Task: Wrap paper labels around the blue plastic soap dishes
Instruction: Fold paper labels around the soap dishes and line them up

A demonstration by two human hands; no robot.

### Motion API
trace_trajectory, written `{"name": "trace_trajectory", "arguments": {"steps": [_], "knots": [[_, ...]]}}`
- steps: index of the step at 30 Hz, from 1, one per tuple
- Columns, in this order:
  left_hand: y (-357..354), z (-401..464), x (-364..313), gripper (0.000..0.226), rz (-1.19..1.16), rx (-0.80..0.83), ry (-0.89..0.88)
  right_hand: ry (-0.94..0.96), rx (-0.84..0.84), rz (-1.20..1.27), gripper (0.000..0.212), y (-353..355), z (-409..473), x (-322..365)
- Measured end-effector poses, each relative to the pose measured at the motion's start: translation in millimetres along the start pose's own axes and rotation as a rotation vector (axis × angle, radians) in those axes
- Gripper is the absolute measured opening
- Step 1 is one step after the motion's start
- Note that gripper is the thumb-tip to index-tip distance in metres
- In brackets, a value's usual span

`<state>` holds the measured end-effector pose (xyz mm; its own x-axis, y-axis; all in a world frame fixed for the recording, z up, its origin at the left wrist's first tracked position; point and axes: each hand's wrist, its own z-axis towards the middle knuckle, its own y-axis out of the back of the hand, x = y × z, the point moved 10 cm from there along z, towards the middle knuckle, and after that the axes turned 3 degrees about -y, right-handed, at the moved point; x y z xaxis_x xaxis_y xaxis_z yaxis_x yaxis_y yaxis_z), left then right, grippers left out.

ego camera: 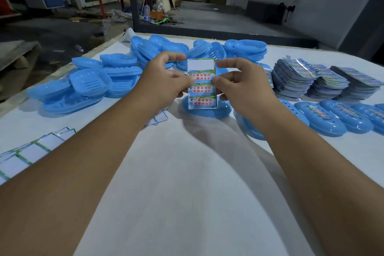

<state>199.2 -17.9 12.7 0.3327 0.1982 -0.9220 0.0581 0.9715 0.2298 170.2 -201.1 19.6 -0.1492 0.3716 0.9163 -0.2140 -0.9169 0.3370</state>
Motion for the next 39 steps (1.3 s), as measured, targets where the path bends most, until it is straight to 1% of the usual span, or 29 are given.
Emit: {"name": "trace_trajectory", "arguments": {"steps": [3,5,7,9,10,12,14,15,17,19,20,22,24,26,29,31,35,39], "knots": [[-1,1,4,0.029,-0.011,0.014,0.018,-0.006,0.036,0.041,0.041,-4,-3,1],[-4,0,-1,0.029,0.075,0.047,-0.033,0.012,0.038,0.036,0.048,-5,-5,3],[-11,-3,-7,0.031,0.17,0.105,-0.092,0.021,0.034,0.024,0.05,-4,-5,3],[-14,-6,-10,0.028,0.19,0.133,-0.113,0.013,0.058,-0.013,0.045,-6,-5,2],[-11,-7,-10,0.026,0.165,0.116,-0.105,0.004,0.076,-0.031,0.042,-7,-6,1],[0,-4,-7,0.029,0.072,0.024,-0.043,-0.009,0.099,-0.028,0.036,-8,-5,-1],[11,-2,1,0.035,-0.059,-0.089,0.065,-0.034,0.076,0.041,0.033,-6,-4,-3],[13,-3,8,0.04,-0.15,-0.117,0.131,-0.062,0.055,0.106,0.031,-4,-4,-4],[2,-5,17,0.049,-0.334,-0.071,0.243,-0.125,0.007,0.265,0.025,-1,-3,-8],[-11,-7,19,0.054,-0.394,0.013,0.269,-0.167,-0.028,0.363,0.018,0,-3,-12],[-13,-8,17,0.056,-0.389,0.025,0.256,-0.178,-0.03,0.376,0.016,0,-2,-13],[-9,-5,14,0.055,-0.369,-0.018,0.216,-0.187,-0.004,0.358,0.015,-3,-3,-14],[1,-3,10,0.051,-0.34,-0.083,0.18,-0.182,0.033,0.289,0.015,-5,-3,-12],[7,-1,7,0.046,-0.31,-0.113,0.149,-0.168,0.065,0.191,0.018,-7,-4,-10],[6,-1,4,0.038,-0.328,-0.098,0.13,-0.146,0.131,0.127,0.026,-14,-7,-7],[2,-2,2,0.035,-0.35,-0.068,0.129,-0.133,0.125,0.147,0.025,-13,-7,-6],[0,-3,-1,0.04,-0.3,-0.035,0.099,-0.158,0.06,0.195,0.024,-3,-4,-9],[0,-2,-3,0.041,-0.239,-0.023,0.065,-0.161,0.073,0.174,0.024,-4,-5,-10]]}}
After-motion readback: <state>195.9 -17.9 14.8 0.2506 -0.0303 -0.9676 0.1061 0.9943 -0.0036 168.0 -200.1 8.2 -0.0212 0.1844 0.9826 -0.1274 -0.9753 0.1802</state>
